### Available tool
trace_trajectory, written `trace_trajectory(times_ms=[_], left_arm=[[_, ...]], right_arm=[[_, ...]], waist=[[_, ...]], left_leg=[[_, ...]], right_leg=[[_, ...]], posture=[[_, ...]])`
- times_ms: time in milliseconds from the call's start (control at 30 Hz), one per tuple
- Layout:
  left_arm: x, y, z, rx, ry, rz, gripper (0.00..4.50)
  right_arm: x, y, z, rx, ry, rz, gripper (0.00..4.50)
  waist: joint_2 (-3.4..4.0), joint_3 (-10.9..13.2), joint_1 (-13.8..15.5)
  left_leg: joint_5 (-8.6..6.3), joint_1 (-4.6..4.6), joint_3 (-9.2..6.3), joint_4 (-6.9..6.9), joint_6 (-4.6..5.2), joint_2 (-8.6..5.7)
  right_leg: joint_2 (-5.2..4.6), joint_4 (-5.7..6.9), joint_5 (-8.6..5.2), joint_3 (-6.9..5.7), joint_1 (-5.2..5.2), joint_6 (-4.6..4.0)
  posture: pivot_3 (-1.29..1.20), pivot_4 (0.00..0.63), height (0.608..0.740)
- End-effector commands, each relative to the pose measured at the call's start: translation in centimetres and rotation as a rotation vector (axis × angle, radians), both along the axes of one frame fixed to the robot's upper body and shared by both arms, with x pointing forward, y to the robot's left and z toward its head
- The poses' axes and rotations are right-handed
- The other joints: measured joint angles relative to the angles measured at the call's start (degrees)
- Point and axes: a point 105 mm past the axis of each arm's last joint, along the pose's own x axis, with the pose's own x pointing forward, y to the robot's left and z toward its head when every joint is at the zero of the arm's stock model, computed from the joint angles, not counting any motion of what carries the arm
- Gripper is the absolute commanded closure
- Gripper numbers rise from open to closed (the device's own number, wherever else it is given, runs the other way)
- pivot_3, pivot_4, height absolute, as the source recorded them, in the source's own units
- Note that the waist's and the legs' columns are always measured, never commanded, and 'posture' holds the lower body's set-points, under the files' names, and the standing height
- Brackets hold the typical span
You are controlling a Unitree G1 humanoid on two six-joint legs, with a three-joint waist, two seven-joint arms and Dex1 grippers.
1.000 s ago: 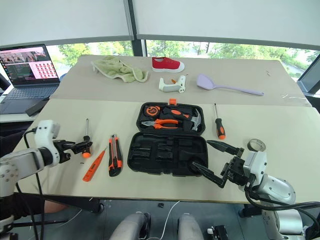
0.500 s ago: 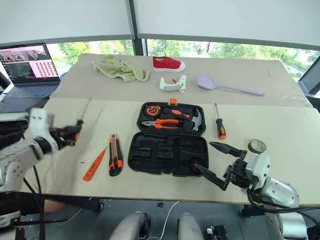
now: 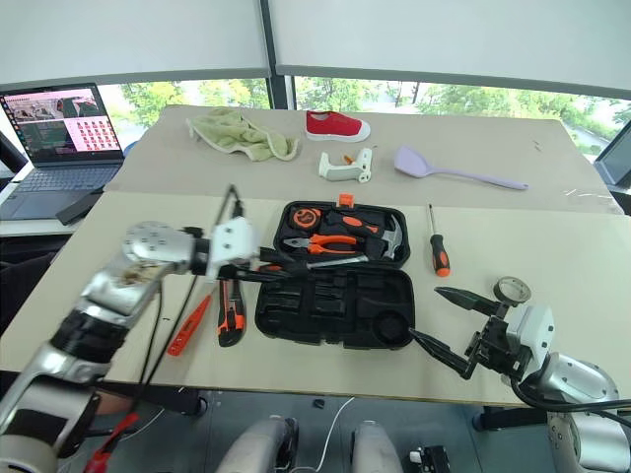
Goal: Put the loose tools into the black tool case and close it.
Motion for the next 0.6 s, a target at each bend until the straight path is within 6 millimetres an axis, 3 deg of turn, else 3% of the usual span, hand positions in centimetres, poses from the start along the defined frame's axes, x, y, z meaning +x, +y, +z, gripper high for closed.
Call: trace_trajectory(times_ms=[33,200,300,367,400,533,600], left_arm=[[1.4,-0.3,0.0,0.056,-0.092,0.010,3.76],[2.7,-1.2,-0.3,0.058,-0.160,0.030,3.76],[1.9,-1.9,-0.7,0.052,-0.120,-0.025,3.76],[1.4,-2.1,-0.9,0.060,-0.119,-0.058,2.84],[1.4,-2.2,-0.7,0.047,-0.136,-0.061,2.63],[1.6,-2.6,0.2,-0.024,-0.171,-0.052,1.08],[1.8,-3.0,1.2,-0.124,-0.150,-0.014,1.08]], right_arm=[[-0.7,0.1,0.8,-0.015,-0.056,-0.017,0.00],[-1.5,0.1,0.7,-0.011,-0.046,-0.047,0.00],[-2.0,0.1,0.5,-0.008,-0.036,-0.061,0.00],[-2.1,0.2,0.4,-0.006,-0.032,-0.068,0.00],[-2.1,0.2,0.4,-0.004,-0.031,-0.071,0.00],[-2.1,0.3,0.5,0.001,-0.030,-0.079,0.00],[-2.1,0.3,0.5,0.004,-0.028,-0.082,0.00]], waist=[[0.00,0.00,-0.42],[-0.01,0.01,-0.30],[-0.01,0.01,-0.23],[0.00,0.01,-0.24],[0.00,0.00,-0.28],[0.00,0.00,-0.18],[0.00,0.00,-0.09]], left_leg=[[0.00,-0.02,0.00,0.01,0.00,0.00],[-0.01,-0.14,-0.05,0.18,0.02,-0.02],[-0.04,-0.20,-0.06,0.31,0.06,-0.02],[-0.05,-0.24,-0.09,0.34,0.07,-0.01],[-0.05,-0.25,-0.09,0.35,0.07,-0.01],[-0.05,-0.24,-0.09,0.37,0.07,-0.02],[-0.05,-0.25,-0.09,0.39,0.07,-0.02]], right_leg=[[0.00,0.01,0.00,0.01,-0.01,0.00],[-0.02,0.06,-0.01,-0.05,-0.04,0.03],[-0.02,0.07,-0.01,-0.08,-0.04,0.04],[-0.01,0.07,-0.02,-0.11,-0.06,0.05],[-0.01,0.07,-0.02,-0.11,-0.06,0.05],[-0.02,0.08,-0.02,-0.09,-0.06,0.05],[-0.03,0.08,-0.02,-0.10,-0.05,0.05]], posture=[[0.00,0.150,0.740],[0.00,0.150,0.740],[0.00,0.150,0.740],[0.00,0.150,0.740],[0.00,0.150,0.740],[0.00,0.150,0.740],[0.00,0.150,0.740]])
